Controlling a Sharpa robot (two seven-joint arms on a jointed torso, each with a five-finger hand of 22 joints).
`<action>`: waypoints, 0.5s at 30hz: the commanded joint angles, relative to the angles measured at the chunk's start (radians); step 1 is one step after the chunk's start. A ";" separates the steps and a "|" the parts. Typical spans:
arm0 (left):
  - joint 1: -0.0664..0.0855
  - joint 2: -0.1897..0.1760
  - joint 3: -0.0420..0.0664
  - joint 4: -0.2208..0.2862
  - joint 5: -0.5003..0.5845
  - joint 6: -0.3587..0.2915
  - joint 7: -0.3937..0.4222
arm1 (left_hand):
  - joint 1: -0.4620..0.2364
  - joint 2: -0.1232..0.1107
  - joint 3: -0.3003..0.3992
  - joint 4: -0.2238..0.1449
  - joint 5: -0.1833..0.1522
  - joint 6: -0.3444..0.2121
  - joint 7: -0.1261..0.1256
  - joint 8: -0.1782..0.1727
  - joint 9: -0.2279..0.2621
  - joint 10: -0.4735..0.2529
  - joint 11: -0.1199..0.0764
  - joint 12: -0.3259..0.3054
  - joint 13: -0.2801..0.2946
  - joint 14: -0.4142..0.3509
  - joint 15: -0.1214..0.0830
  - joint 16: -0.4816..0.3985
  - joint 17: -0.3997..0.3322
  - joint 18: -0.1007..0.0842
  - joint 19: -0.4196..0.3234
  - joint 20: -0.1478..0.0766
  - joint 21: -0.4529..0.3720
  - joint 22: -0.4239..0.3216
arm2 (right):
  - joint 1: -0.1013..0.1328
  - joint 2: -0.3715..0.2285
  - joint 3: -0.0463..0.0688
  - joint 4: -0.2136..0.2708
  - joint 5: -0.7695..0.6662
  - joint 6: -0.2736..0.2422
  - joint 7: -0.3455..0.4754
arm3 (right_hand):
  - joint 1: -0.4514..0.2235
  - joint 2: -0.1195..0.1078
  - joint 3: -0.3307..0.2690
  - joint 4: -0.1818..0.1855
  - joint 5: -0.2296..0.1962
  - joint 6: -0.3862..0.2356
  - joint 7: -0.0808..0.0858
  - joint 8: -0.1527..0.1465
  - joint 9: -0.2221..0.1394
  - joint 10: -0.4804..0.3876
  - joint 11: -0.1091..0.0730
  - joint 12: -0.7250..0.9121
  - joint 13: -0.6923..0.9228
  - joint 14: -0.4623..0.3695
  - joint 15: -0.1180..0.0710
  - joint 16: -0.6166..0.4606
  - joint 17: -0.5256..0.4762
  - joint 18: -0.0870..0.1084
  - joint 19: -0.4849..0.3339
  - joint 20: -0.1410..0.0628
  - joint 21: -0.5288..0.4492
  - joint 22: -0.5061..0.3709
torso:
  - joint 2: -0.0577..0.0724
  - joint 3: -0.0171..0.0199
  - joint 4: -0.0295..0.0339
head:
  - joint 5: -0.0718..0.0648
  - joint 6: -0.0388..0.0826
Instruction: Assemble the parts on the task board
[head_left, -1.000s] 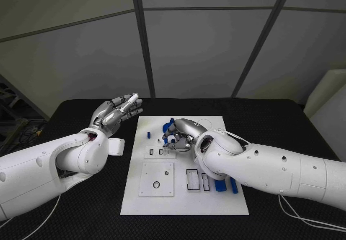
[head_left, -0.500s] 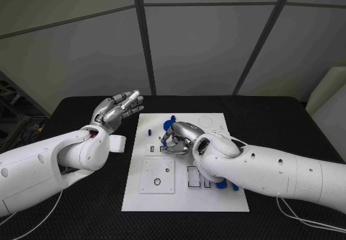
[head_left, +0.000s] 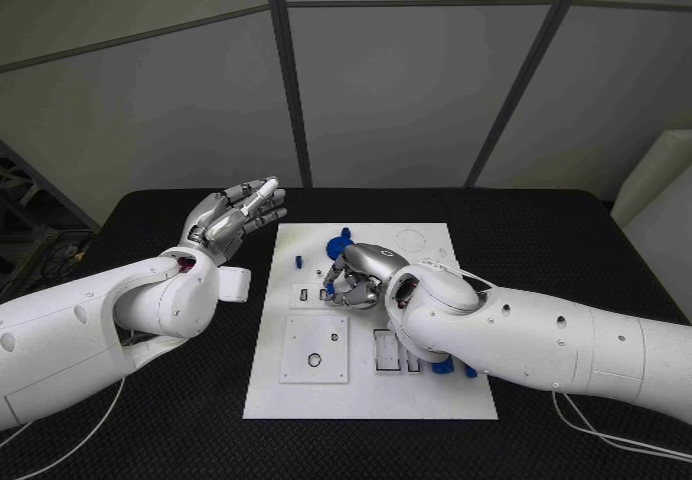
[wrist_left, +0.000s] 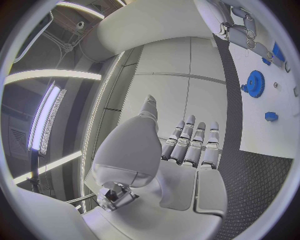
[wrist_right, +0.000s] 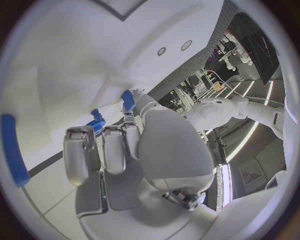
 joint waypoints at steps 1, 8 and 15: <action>0.002 0.000 0.001 0.001 -0.007 0.005 0.004 | -0.003 0.010 -0.001 -0.005 0.001 0.000 0.063 -0.002 -0.001 0.000 -0.004 -0.005 0.000 -0.003 -0.001 -0.005 -0.001 -0.014 0.001 -0.003 0.005 -0.001 | 0.000 0.000 -0.001 -0.002 -0.014 0.029 -0.007 | -0.008 -0.001 -0.003 -0.003 0.006 0.015 -0.006 0.001 0.018 0.000 -0.004 -0.003 0.087 0.061 -0.005 -0.004 0.063 -0.015 0.104 -0.008 0.006 0.263 | 0.000 0.0000 0.0006 | 0.002 -0.001; 0.002 0.000 0.001 0.001 -0.007 0.005 0.004 | -0.003 0.010 -0.001 -0.005 0.001 0.000 0.063 -0.002 -0.001 0.000 -0.004 -0.005 0.000 -0.003 -0.001 -0.005 -0.001 -0.014 0.001 -0.003 0.005 -0.001 | 0.000 0.001 -0.001 -0.006 -0.022 0.046 -0.016 | -0.014 -0.004 -0.006 -0.004 0.006 0.012 -0.005 -0.002 0.018 -0.001 -0.004 -0.005 0.085 0.060 -0.005 -0.005 0.062 -0.015 0.104 -0.008 0.006 0.263 | -0.001 -0.0001 0.0004 | 0.001 -0.003; 0.002 -0.001 0.001 0.000 -0.007 0.006 0.004 | -0.002 0.011 -0.001 -0.007 0.000 -0.001 0.063 -0.002 -0.001 0.001 -0.004 -0.005 0.000 -0.004 -0.001 -0.006 -0.001 -0.014 0.001 -0.003 0.005 -0.002 | 0.000 0.001 -0.001 -0.007 -0.029 0.059 -0.021 | -0.022 -0.008 -0.008 -0.005 0.006 0.008 -0.004 -0.007 0.018 -0.004 -0.003 -0.011 0.081 0.060 -0.005 -0.006 0.062 -0.015 0.104 -0.008 0.006 0.263 | -0.001 0.0001 0.0004 | 0.002 -0.005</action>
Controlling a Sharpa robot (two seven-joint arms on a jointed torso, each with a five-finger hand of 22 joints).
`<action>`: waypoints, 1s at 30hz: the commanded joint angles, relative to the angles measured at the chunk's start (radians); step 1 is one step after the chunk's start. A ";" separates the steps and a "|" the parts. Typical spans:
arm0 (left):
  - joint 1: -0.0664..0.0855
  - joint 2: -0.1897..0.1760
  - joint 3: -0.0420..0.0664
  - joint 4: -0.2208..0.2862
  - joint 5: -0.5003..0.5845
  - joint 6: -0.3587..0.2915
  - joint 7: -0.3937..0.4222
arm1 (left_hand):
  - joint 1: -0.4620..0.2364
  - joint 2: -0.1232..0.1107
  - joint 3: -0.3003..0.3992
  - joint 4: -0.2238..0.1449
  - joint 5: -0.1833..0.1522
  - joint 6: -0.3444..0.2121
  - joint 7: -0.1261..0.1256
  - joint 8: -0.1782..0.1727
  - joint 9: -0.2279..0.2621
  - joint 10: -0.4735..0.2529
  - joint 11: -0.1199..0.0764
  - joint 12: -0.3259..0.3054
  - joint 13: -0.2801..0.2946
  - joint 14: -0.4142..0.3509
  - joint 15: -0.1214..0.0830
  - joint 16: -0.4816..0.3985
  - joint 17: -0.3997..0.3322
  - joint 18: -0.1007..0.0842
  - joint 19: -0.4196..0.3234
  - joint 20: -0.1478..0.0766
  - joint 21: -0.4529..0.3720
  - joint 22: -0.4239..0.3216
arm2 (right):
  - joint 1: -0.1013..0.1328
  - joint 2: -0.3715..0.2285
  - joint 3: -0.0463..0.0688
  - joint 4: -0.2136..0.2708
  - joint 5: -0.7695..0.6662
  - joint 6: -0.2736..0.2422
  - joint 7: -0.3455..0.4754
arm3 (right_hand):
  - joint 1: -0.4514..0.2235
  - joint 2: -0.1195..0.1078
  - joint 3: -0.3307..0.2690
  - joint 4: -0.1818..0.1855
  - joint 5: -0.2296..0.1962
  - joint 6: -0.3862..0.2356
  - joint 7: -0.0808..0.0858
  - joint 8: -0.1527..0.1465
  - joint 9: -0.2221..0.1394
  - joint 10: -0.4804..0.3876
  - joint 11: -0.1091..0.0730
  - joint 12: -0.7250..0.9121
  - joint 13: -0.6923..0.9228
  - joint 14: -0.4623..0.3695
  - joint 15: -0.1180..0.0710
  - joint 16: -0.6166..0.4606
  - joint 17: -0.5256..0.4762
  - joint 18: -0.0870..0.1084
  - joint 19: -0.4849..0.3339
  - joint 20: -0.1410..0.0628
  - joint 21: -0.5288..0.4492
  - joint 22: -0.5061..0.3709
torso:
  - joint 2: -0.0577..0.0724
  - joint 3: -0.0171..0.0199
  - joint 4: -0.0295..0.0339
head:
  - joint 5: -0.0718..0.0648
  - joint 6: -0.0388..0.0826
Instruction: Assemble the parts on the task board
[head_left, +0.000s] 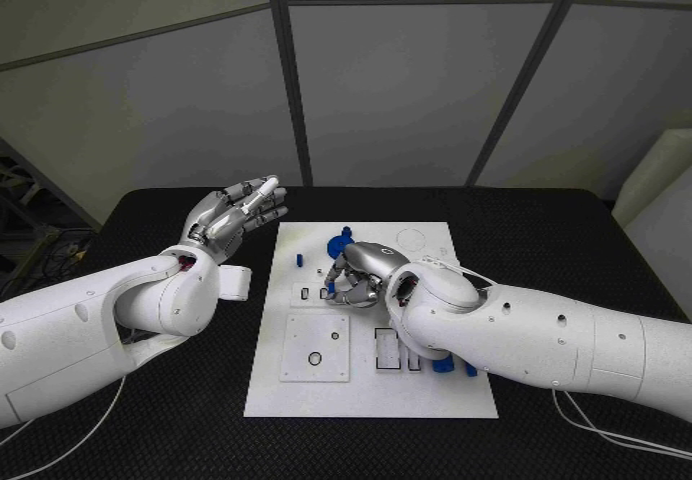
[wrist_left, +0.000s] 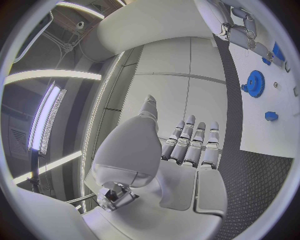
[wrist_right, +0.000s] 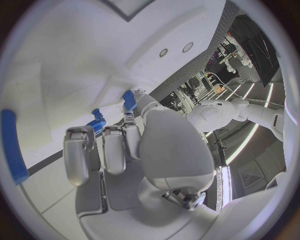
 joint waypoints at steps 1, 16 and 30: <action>0.002 0.000 0.001 0.000 -0.007 0.006 0.004 | -0.002 0.011 0.000 -0.006 0.000 -0.001 0.063 -0.002 -0.001 0.001 -0.004 -0.005 0.000 -0.004 -0.001 -0.006 -0.001 -0.014 0.001 -0.003 0.005 -0.001 | -0.002 -0.001 -0.003 -0.003 -0.014 0.040 -0.018 | -0.012 0.001 -0.004 -0.003 0.006 0.005 -0.005 -0.007 0.016 -0.005 -0.002 -0.010 0.079 0.060 -0.004 -0.006 0.061 -0.015 0.104 -0.008 0.006 0.263 | 0.000 0.0000 -0.0002 | 0.000 -0.002; 0.002 0.001 0.001 0.000 -0.007 0.006 0.004 | -0.002 0.011 0.000 -0.006 0.000 -0.001 0.063 -0.002 -0.001 0.001 -0.004 -0.005 0.000 -0.004 -0.001 -0.006 -0.001 -0.014 0.001 -0.003 0.005 -0.001 | -0.003 0.001 -0.003 -0.009 -0.019 0.052 -0.015 | -0.026 -0.018 -0.006 -0.014 0.005 -0.055 0.013 -0.023 0.006 -0.036 0.012 -0.067 0.037 0.059 0.006 -0.011 0.056 -0.015 0.104 0.000 0.006 0.263 | 0.000 -0.0001 -0.0003 | -0.004 -0.004; 0.002 0.000 0.001 0.000 -0.007 0.007 0.004 | -0.002 0.011 0.000 -0.006 0.000 -0.001 0.063 -0.002 -0.001 0.001 -0.004 -0.005 0.000 -0.004 -0.001 -0.006 -0.001 -0.014 0.001 -0.003 0.005 -0.001 | -0.003 0.001 -0.003 -0.008 -0.024 0.052 -0.018 | -0.032 -0.027 -0.008 -0.017 0.005 -0.071 0.017 -0.022 0.004 -0.041 0.015 -0.076 0.030 0.059 0.009 -0.012 0.055 -0.015 0.104 0.004 0.006 0.263 | 0.000 -0.0004 -0.0007 | -0.004 -0.006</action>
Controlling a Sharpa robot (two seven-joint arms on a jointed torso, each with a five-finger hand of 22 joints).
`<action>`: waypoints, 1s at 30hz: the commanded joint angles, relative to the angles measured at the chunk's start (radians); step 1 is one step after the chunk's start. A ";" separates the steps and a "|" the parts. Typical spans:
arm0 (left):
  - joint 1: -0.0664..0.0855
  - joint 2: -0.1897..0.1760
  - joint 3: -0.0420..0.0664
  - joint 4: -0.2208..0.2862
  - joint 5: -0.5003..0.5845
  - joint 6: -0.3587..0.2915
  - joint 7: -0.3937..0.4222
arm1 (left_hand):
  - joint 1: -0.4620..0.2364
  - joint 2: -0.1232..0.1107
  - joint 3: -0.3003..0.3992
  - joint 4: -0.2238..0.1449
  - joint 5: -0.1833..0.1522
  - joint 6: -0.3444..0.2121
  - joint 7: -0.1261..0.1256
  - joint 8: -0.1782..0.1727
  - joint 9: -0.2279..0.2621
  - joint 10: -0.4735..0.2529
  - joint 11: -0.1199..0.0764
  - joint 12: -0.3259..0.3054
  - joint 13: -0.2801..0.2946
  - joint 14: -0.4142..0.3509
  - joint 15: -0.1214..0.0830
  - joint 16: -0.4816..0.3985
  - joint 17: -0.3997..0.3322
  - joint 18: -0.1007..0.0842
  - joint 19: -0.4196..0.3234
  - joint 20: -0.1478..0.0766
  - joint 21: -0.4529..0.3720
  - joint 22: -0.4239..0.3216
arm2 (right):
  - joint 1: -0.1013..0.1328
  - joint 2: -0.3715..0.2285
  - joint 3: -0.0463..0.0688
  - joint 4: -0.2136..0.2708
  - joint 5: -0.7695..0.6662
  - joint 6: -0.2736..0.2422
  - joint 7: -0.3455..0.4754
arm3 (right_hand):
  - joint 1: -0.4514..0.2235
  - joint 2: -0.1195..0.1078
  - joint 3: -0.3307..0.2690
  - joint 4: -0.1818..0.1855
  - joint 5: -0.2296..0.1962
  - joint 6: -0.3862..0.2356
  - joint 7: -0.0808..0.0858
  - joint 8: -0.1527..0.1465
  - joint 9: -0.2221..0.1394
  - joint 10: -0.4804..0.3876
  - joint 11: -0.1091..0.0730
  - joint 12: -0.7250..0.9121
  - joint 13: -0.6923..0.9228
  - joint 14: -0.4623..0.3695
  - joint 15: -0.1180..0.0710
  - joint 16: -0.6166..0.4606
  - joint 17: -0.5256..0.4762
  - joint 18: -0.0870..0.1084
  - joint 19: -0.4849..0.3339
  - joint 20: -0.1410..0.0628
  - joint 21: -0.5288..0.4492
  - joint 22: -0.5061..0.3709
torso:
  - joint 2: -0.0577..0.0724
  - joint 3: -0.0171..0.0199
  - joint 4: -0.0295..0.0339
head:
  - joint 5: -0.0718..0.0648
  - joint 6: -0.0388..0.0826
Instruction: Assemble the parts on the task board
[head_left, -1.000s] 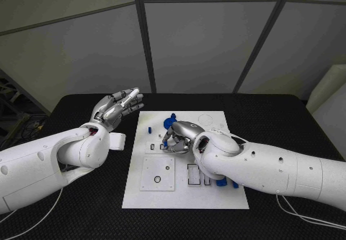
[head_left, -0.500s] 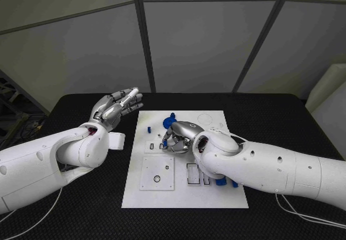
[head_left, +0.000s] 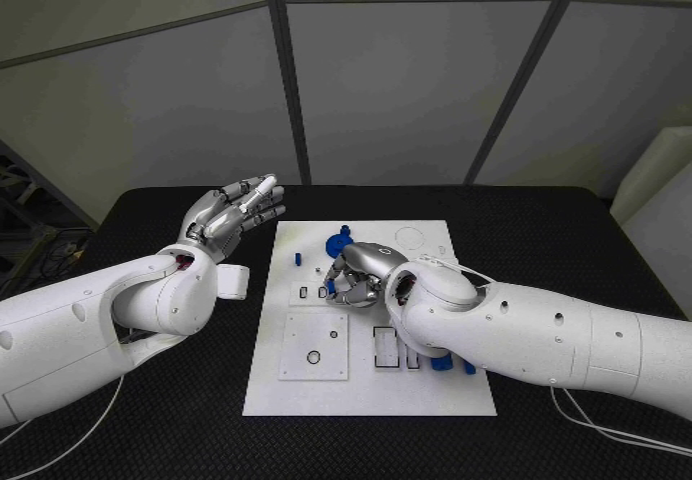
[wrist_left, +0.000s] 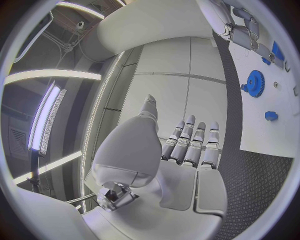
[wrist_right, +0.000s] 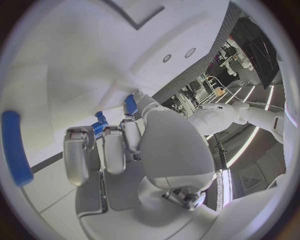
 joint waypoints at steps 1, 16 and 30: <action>0.002 0.000 0.001 0.001 -0.007 0.007 0.005 | -0.002 0.011 0.001 -0.005 0.000 -0.001 0.063 -0.002 -0.001 0.001 -0.004 -0.005 0.000 -0.004 -0.001 -0.006 -0.001 -0.014 0.001 -0.003 0.005 -0.001 | -0.002 0.000 -0.003 -0.001 -0.006 0.024 -0.011 | -0.005 -0.009 0.000 -0.003 0.004 -0.008 0.001 -0.001 0.000 -0.004 0.001 -0.006 0.030 0.059 0.009 -0.007 0.055 -0.015 0.104 0.004 0.006 0.263 | 0.000 -0.0001 -0.0004 | 0.001 -0.001; 0.002 0.001 0.001 -0.001 -0.007 0.008 0.004 | -0.002 0.011 0.001 -0.005 0.000 -0.001 0.063 -0.002 -0.001 0.001 -0.004 -0.005 0.000 -0.004 -0.001 -0.006 -0.001 -0.014 0.001 -0.003 0.005 -0.001 | -0.002 0.000 -0.003 0.000 -0.006 -0.059 0.010 | -0.065 -0.079 -0.055 0.054 -0.066 -0.109 0.015 -0.001 -0.012 -0.020 0.016 -0.033 0.010 0.057 0.021 -0.012 0.049 -0.015 0.104 0.016 0.006 0.263 | 0.000 -0.0002 -0.0004 | 0.000 0.000; 0.001 -0.002 0.001 -0.016 -0.070 0.028 -0.062 | -0.009 0.043 -0.028 -0.043 0.006 0.228 0.091 0.087 0.028 0.164 0.016 0.052 0.010 0.393 0.003 0.095 0.035 -0.012 0.333 -0.001 0.178 0.059 | -0.003 -0.072 -0.002 0.072 0.094 -0.210 0.316 | 0.046 -0.123 -0.074 0.197 -0.065 -0.263 0.039 0.002 -0.046 -0.035 0.036 -0.055 -0.011 0.053 0.039 -0.023 0.036 -0.015 0.104 0.034 0.006 0.263 | -0.004 0.0014 -0.0027 | 0.003 0.009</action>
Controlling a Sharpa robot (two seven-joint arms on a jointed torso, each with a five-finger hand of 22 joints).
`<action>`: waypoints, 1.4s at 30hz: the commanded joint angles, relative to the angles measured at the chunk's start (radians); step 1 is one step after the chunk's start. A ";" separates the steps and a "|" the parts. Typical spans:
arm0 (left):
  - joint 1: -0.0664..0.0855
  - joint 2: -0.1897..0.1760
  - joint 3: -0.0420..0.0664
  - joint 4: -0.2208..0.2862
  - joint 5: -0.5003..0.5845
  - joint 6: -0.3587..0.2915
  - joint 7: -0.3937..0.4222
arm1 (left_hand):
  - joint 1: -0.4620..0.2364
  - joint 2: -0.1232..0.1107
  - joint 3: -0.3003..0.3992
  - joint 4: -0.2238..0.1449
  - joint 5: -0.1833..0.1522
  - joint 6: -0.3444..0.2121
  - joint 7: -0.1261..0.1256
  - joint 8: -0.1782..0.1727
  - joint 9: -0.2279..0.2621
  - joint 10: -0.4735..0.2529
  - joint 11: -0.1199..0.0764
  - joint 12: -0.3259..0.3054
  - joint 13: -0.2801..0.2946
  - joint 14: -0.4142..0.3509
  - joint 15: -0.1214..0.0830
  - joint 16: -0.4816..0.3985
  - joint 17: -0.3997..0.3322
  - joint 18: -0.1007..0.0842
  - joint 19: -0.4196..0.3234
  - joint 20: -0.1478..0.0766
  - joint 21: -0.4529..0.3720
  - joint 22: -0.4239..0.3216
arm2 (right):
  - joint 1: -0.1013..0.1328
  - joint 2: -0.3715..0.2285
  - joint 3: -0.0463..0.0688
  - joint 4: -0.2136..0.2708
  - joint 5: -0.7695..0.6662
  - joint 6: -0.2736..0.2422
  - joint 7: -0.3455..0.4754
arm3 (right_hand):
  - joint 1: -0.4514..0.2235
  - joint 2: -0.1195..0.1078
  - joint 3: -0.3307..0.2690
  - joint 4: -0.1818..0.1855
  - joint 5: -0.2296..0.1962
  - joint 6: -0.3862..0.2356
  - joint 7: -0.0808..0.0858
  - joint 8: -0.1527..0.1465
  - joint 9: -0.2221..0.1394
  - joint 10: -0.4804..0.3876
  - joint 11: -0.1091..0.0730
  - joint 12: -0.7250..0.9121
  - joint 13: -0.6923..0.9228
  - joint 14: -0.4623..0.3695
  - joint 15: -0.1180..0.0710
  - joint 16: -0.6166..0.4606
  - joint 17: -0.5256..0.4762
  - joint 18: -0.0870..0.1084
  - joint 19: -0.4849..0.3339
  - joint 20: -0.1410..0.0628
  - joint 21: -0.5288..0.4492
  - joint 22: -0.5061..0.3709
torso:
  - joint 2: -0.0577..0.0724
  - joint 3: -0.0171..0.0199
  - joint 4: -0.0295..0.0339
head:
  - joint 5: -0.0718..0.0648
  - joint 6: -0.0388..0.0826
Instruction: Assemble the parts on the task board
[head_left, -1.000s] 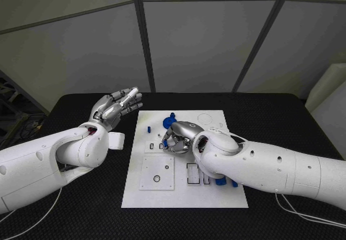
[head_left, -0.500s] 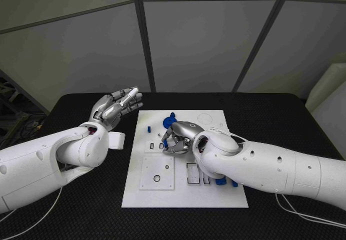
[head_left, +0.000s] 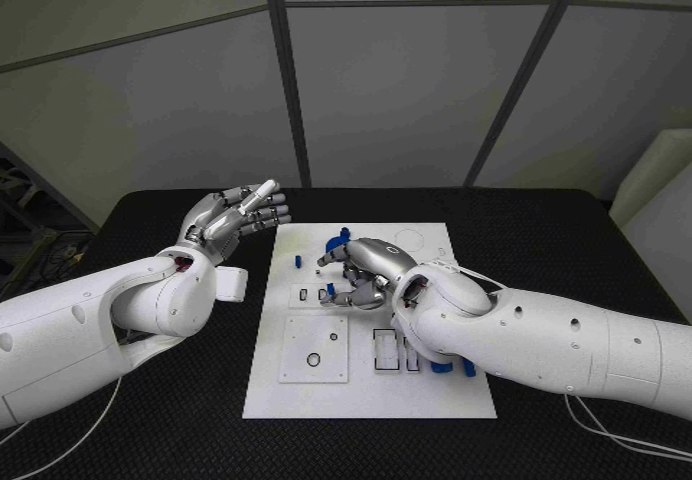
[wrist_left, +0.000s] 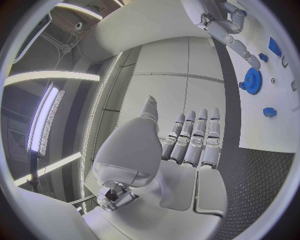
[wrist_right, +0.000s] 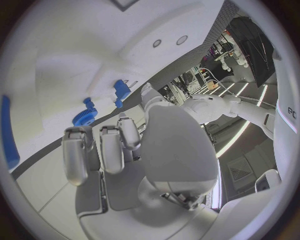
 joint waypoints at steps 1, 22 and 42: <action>0.002 0.000 0.001 -0.009 -0.074 0.034 -0.057 | 0.001 0.016 -0.004 -0.014 0.011 0.083 0.069 0.033 0.011 0.096 -0.011 0.035 0.004 0.122 -0.019 0.040 0.010 -0.011 0.096 -0.014 0.050 0.016 | 0.001 -0.037 0.001 0.038 0.086 -0.082 0.198 | 0.022 0.004 0.007 0.004 -0.003 0.028 -0.002 0.003 0.002 -0.005 0.005 -0.005 -0.003 0.053 0.003 -0.010 0.033 -0.015 0.104 0.008 0.006 0.263 | -0.003 0.0002 -0.0015 | 0.003 0.003; 0.042 0.038 -0.001 -0.084 -0.753 0.328 -0.663 | -0.039 0.058 -0.113 0.059 0.022 0.439 -0.133 0.137 0.159 0.655 -0.234 0.232 0.207 0.692 -0.265 1.057 0.990 -0.051 0.633 -0.259 0.642 0.469 | 0.083 -0.288 0.053 0.075 0.431 -0.018 0.260 | 0.036 0.039 0.019 -0.005 0.003 0.131 -0.017 0.023 0.011 -0.030 -0.007 -0.054 -0.044 0.049 -0.007 -0.020 0.019 -0.015 0.104 0.001 0.006 0.263 | -0.072 0.0263 -0.0112 | 0.039 -0.031; 0.151 0.236 -0.119 -0.210 -0.931 0.451 -0.986 | -0.113 0.033 -0.187 0.187 -0.074 0.384 -0.142 0.182 0.404 0.612 -0.240 0.438 0.660 0.689 -0.272 1.248 1.237 -0.077 0.611 -0.264 0.897 0.780 | 0.093 -0.278 0.054 0.029 0.431 -0.010 0.239 | 0.045 0.041 0.022 -0.013 0.004 0.141 -0.020 0.022 0.011 -0.028 -0.011 -0.054 -0.046 0.048 -0.009 -0.023 0.016 -0.015 0.104 -0.002 0.006 0.263 | -0.080 0.0325 -0.0134 | 0.054 -0.052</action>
